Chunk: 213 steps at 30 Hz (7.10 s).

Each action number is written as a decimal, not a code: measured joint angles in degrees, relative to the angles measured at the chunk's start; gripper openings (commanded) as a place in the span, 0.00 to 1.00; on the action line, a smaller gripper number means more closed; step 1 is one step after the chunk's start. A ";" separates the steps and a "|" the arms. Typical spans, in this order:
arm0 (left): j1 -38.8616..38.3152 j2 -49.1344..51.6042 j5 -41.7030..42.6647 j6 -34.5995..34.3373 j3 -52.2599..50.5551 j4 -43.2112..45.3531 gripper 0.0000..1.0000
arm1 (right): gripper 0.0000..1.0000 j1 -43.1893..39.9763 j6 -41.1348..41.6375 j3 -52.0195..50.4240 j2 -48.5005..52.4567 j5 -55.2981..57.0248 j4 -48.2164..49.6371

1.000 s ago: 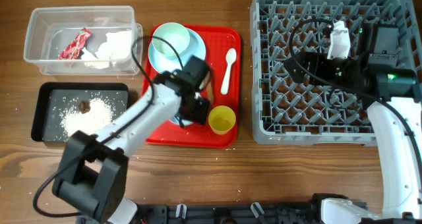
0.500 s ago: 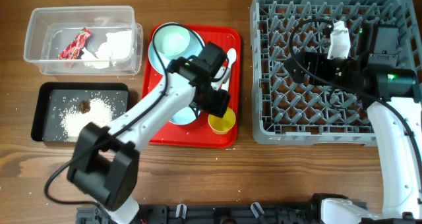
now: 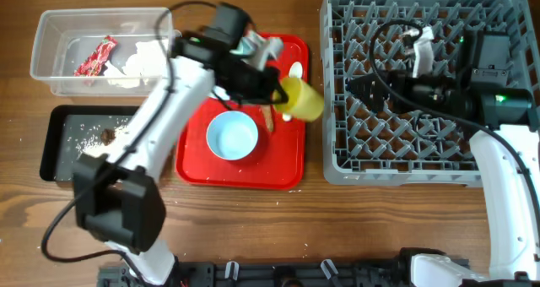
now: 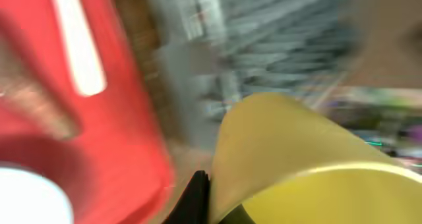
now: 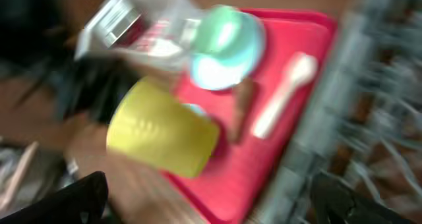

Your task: Sort waste into correct bins and load items into the dishwasher rack

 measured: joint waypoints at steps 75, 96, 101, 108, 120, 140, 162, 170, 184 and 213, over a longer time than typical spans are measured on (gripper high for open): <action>6.58 -0.13 44.30 -2.67 0.07 8.66 0.13 | 0.49 9.60 6.73 0.09 7.82 -31.15 33.57; 7.93 -0.26 1.18 -3.04 0.15 0.76 0.51 | 0.50 -3.13 12.17 8.63 1.20 33.27 -32.17; 7.89 -0.26 -18.38 -3.06 0.15 -3.17 0.51 | 0.52 2.73 17.14 8.55 3.48 44.15 -35.30; 7.89 -0.26 -25.77 -3.04 0.15 -3.43 0.52 | 0.90 8.39 19.78 7.06 13.90 46.29 -33.86; 6.99 -0.26 -27.21 -3.56 0.15 -3.23 0.53 | 0.92 8.76 19.10 28.28 15.69 46.66 -36.24; -11.34 19.04 -53.77 -24.87 0.22 15.13 0.40 | 0.92 8.90 17.57 28.72 15.63 46.66 -35.41; 16.96 -5.29 -56.37 -34.71 8.61 -20.52 0.04 | 0.92 8.90 16.09 28.72 15.63 46.66 -32.39; 36.24 -4.22 -57.13 -61.16 -15.21 -9.75 0.28 | 0.92 8.90 16.02 28.72 15.63 46.18 -31.06; 37.05 -4.44 -63.63 -53.02 -9.25 -13.84 0.41 | 0.91 15.23 13.05 28.72 15.63 36.09 -24.00; 33.11 -18.32 -62.51 -38.12 1.38 -16.50 1.00 | 0.04 40.74 30.75 28.33 41.92 36.83 -16.61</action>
